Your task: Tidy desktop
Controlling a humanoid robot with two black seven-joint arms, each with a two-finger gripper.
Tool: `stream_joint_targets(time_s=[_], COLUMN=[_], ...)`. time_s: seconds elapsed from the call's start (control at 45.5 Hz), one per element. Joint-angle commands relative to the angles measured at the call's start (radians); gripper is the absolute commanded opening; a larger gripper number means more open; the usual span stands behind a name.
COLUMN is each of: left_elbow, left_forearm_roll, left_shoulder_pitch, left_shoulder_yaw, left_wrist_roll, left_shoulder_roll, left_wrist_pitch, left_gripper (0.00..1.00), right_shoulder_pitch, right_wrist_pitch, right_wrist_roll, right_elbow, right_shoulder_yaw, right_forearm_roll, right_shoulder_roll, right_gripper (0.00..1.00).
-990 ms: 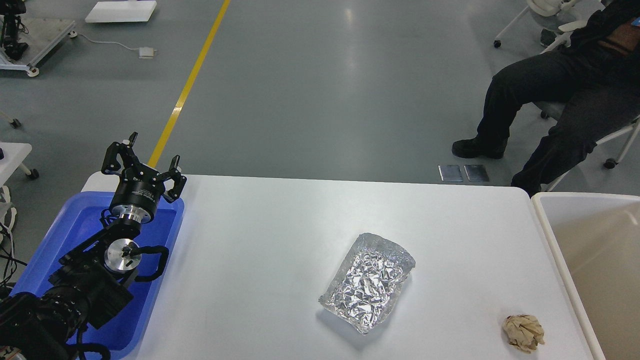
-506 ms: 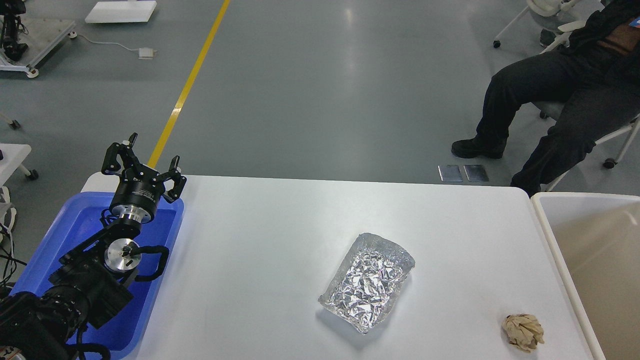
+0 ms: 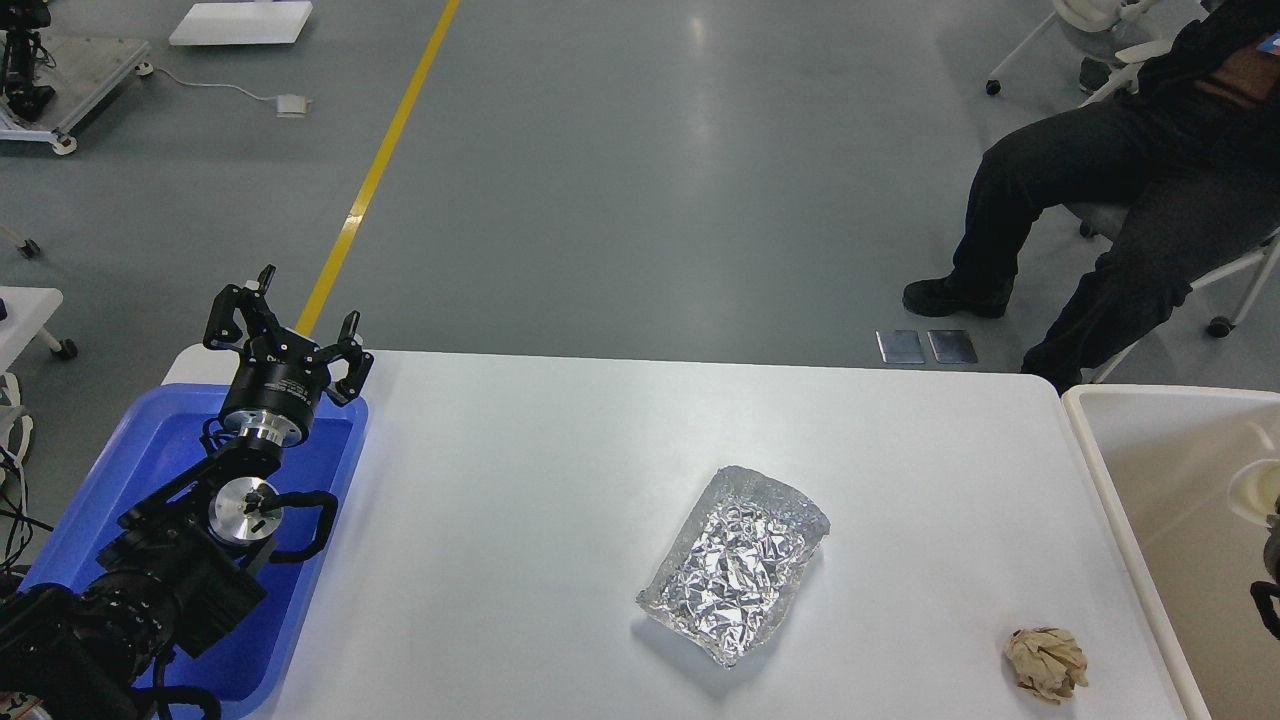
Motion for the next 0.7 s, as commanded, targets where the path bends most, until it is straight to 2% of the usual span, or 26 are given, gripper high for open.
stream_joint_targets(time_s=[0.0,0.44,0.484,0.55,0.594,0.616,0.682], left_elbow=[0.0,0.0,0.0,0.0,0.0,0.0,0.0], left_forearm_roll=[0.0,0.0,0.0,0.0,0.0,0.0,0.0], left_shoulder_pitch=[0.0,0.0,0.0,0.0,0.0,0.0,0.0], left_shoulder_yaw=[0.0,0.0,0.0,0.0,0.0,0.0,0.0], left_wrist_roll=[0.0,0.0,0.0,0.0,0.0,0.0,0.0], left_shoulder_roll=[0.0,0.0,0.0,0.0,0.0,0.0,0.0], left_wrist_pitch=[0.0,0.0,0.0,0.001,0.001,0.001,0.0], left_gripper=[1.0,1.0,1.0,1.0,1.0,1.0,1.0], right_shoulder_pitch=[-0.058,-0.066,-0.064,-0.064,-0.061,-0.06,-0.06], right_wrist_pitch=[-0.055,-0.055,-0.057,-0.057,-0.057,-0.057,-0.055], right_wrist_roll=[-0.004,0.007,0.008,0.01,0.01,0.01,0.01], right_elbow=[0.001,0.0,0.0,0.0,-0.002,0.0,0.0], right_shoulder_yaw=[0.049,0.056,0.056,0.056,0.057,0.057,0.056], right_forearm_roll=[0.006,0.004,0.004,0.004,0.004,0.004,0.004], right_shoulder_roll=[0.052,0.055,0.055,0.052,0.052,0.052,0.05], right_gripper=[0.0,0.01,0.35,0.66,0.94,0.98,0.99])
